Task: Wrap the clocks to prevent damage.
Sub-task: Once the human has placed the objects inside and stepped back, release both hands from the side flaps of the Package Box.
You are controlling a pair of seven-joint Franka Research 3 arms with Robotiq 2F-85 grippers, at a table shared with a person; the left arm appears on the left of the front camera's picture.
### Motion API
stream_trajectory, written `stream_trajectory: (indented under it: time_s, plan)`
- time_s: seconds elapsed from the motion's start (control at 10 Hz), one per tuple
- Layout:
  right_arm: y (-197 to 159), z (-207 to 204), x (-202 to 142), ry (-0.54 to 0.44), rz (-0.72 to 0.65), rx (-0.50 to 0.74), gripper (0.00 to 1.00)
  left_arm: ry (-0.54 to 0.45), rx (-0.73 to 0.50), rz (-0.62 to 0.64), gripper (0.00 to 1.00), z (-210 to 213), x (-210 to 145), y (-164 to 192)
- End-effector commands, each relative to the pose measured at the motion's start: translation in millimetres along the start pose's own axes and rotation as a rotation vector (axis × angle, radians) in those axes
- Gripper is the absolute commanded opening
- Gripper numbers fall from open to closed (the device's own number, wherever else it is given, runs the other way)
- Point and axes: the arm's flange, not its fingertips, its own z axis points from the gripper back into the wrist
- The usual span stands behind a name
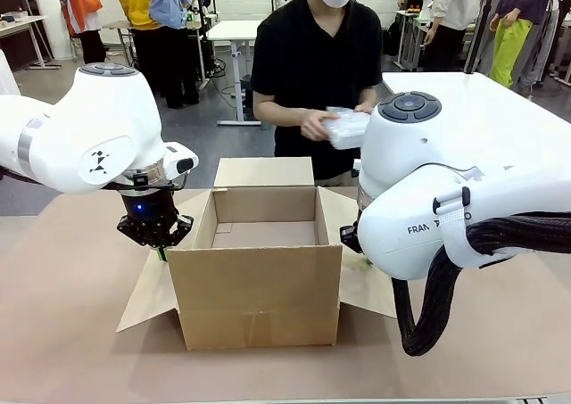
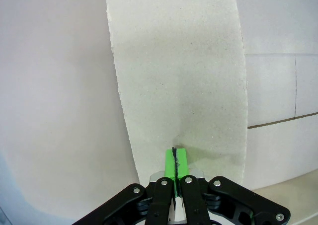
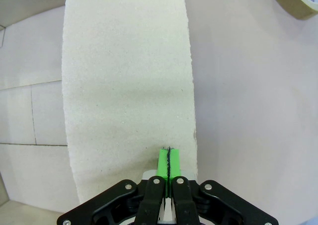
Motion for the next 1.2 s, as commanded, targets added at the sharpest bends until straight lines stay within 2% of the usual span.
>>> stream_trajectory:
  time_s: [0.0, 1.1]
  plan:
    - [0.0, -1.1, -0.1, -0.001, -0.002, -0.004, 0.01, 0.000, 0.000, 0.000, 0.00, -0.1, -0.1, -0.1]
    - [0.0, -1.1, -0.1, -0.001, -0.002, -0.004, 0.01, 0.000, 0.000, 0.000, 0.00, -0.1, -0.1, -0.1]
